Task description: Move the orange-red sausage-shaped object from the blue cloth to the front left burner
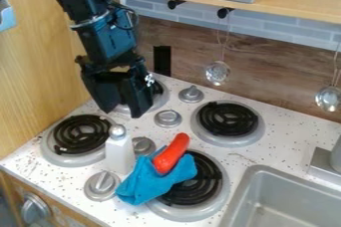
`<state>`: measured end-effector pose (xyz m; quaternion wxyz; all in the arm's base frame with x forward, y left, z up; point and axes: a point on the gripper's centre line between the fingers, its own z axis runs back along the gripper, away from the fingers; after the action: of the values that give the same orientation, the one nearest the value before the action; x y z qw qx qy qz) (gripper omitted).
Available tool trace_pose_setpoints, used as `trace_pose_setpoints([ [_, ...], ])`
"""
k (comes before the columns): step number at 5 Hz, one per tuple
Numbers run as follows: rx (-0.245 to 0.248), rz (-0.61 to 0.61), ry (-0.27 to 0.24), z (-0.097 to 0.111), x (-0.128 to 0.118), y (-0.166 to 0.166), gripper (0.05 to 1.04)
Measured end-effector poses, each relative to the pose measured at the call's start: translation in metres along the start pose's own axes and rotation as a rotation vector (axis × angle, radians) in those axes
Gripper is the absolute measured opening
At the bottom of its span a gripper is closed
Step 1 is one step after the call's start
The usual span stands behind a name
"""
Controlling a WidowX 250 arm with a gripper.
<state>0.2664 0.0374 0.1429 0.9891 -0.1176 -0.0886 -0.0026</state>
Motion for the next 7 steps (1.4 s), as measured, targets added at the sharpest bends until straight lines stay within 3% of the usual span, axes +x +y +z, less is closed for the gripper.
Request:
trace_pose_setpoints([
  [1,-0.004,0.009,0.016,-0.005,-0.002,0.001,0.997],
  [2,0.041,0.032,0.002,-0.015,-0.001,-0.002,0.997],
  [3,0.154,0.052,-0.052,-0.019,-0.002,-0.009,0.997],
  [4,0.251,0.118,-0.065,-0.034,0.006,-0.004,0.997],
  [6,0.296,0.234,-0.034,-0.074,0.035,0.013,0.997],
  [7,0.316,0.252,0.021,-0.102,0.058,0.015,0.997],
])
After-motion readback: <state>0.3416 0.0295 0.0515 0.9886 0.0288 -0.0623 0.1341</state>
